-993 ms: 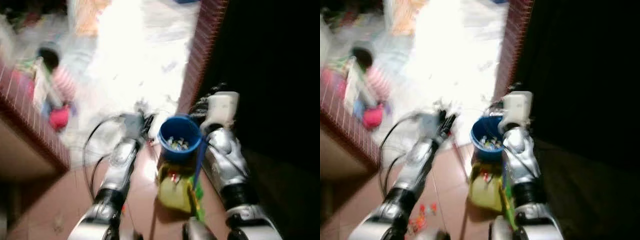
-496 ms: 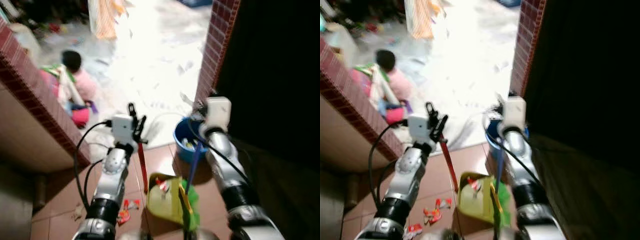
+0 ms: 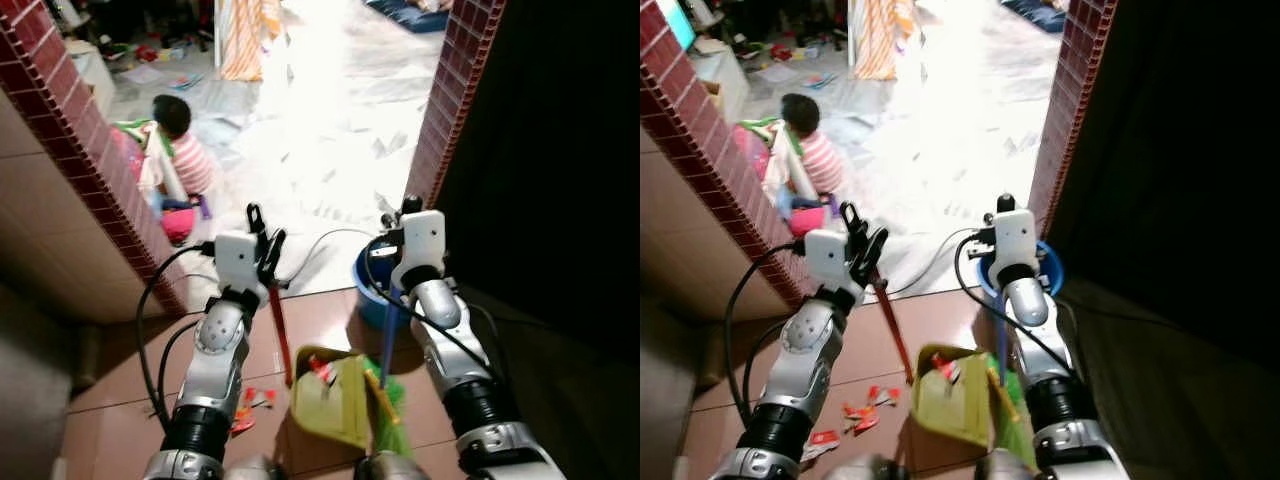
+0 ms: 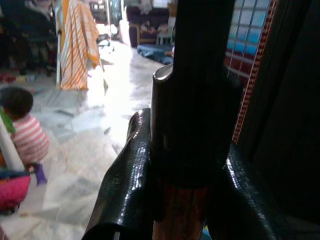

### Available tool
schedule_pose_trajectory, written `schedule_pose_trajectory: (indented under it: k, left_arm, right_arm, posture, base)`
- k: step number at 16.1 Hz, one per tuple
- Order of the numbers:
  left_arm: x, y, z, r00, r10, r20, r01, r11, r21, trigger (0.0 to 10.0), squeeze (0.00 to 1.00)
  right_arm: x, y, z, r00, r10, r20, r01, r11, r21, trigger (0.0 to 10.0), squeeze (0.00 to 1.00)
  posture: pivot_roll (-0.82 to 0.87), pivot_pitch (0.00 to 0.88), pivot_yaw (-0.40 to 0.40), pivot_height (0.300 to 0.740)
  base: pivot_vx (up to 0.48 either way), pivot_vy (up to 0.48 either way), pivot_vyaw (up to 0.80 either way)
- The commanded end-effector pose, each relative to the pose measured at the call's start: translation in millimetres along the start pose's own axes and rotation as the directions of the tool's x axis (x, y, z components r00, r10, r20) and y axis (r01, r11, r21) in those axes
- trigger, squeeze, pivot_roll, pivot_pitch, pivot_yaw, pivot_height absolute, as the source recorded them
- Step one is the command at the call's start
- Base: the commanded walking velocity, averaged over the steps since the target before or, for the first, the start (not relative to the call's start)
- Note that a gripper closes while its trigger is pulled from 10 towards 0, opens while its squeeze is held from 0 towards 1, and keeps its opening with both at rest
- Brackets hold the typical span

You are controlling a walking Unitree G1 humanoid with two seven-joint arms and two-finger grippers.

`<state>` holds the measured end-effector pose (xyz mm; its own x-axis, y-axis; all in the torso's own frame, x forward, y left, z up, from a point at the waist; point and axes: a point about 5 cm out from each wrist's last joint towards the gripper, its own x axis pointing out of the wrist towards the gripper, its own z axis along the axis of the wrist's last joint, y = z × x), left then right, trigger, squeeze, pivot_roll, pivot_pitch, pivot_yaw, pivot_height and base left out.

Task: Sweep floor

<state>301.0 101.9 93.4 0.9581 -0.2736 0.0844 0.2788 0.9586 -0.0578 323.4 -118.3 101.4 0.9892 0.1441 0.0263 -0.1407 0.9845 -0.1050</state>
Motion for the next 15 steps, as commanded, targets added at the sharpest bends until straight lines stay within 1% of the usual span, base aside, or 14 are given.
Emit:
schedule_pose_trajectory:
  k: [1,2,3,5,6,8,9,10,11,12,13,15]
  left_arm:
    - [11.3,-2.6,34,0.991,-0.029,0.132,0.027,1.0,0.015,10.0,0.0]
    - [13.5,-0.5,42,0.987,-0.018,0.158,0.016,1.0,0.013,10.0,0.0]
    - [14.6,2.2,49,0.984,0.0,0.178,-0.001,1.0,0.003,10.0,0.0]
    - [15.9,5.9,64,0.977,0.02,0.213,-0.017,1.0,-0.014,10.0,0.0]
    - [16.1,7.4,73,0.974,0.019,0.225,-0.011,0.999,-0.036,10.0,0.0]
    - [17.1,7.3,84,0.971,-0.003,0.238,0.022,0.997,-0.079,10.0,0.0]
    - [17.2,6.6,87,0.97,-0.009,0.245,0.03,0.996,-0.084,10.0,0.0]
    - [19.6,2.3,95,0.968,-0.033,0.249,0.067,0.989,-0.13,10.0,0.0]
    - [20.9,-1.0,99,0.966,-0.055,0.253,0.094,0.985,-0.146,10.0,0.0]
    - [20.9,-3.8,101,0.966,-0.083,0.245,0.122,0.982,-0.146,10.0,0.0]
    - [20.1,-6.3,99,0.969,-0.127,0.214,0.157,0.979,-0.131,10.0,0.0]
    - [18.6,-1.2,96,0.972,-0.134,0.191,0.153,0.984,-0.089,10.0,0.0]
  right_arm:
    - [-0.4,-7.2,5,0.999,-0.023,0.027,0.024,0.999,-0.024,10.0,0.0]
    - [-4.3,-12.2,-1,0.999,-0.033,0.011,0.034,0.999,-0.037,10.0,0.0]
    - [-8.6,-16.1,-7,0.999,-0.038,-0.012,0.037,0.998,-0.057,10.0,0.0]
    - [-20.6,-25.1,-27,0.995,-0.053,-0.09,0.043,0.994,-0.1,10.0,0.0]
    - [-27.1,-30.9,-37,0.99,-0.066,-0.126,0.05,0.991,-0.124,10.0,0.0]
    - [-34.1,-39.4,-47,0.982,-0.09,-0.167,0.065,0.986,-0.152,10.0,0.0]
    - [-35.2,-40.7,-49,0.98,-0.094,-0.174,0.067,0.986,-0.155,10.0,0.0]
    - [-38.5,-43.7,-55,0.975,-0.093,-0.2,0.06,0.984,-0.165,10.0,0.0]
    - [-39.3,-44.4,-57,0.974,-0.091,-0.21,0.055,0.984,-0.172,10.0,0.0]
    - [-39.2,-44.3,-57,0.973,-0.088,-0.211,0.05,0.982,-0.18,10.0,0.0]
    - [-38.3,-43.9,-56,0.974,-0.085,-0.209,0.046,0.982,-0.186,10.0,0.0]
    - [-37.6,-44.0,-56,0.975,-0.083,-0.208,0.043,0.981,-0.188,10.0,0.0]
  posture:
    - [-0.05,0.0,0.063,0.74]
    - [-0.06,0.0,0.069,0.74]
    - [-0.06,0.0,0.07,0.74]
    - [-0.07,0.0,0.077,0.74]
    - [-0.07,0.0,0.079,0.74]
    - [-0.07,0.0,0.08,0.74]
    - [-0.06,0.0,0.08,0.74]
    - [-0.06,0.0,0.081,0.74]
    - [-0.06,0.0,0.079,0.74]
    - [-0.07,0.0,0.079,0.74]
    - [-0.07,0.0,0.079,0.74]
    - [-0.07,0.0,0.08,0.74]
  base:
    - [0.0,0.0,-0.54]
    - [0.0,0.0,-0.55]
    - [0.0,0.0,0.0]
    - [0.0,0.0,0.0]
    - [0.0,0.0,0.0]
    - [0.0,0.0,0.0]
    - [0.0,0.0,0.0]
    - [0.0,0.0,0.0]
    - [0.0,0.0,0.0]
    - [0.0,0.0,0.0]
    - [0.0,0.0,0.0]
    - [0.0,0.0,0.0]
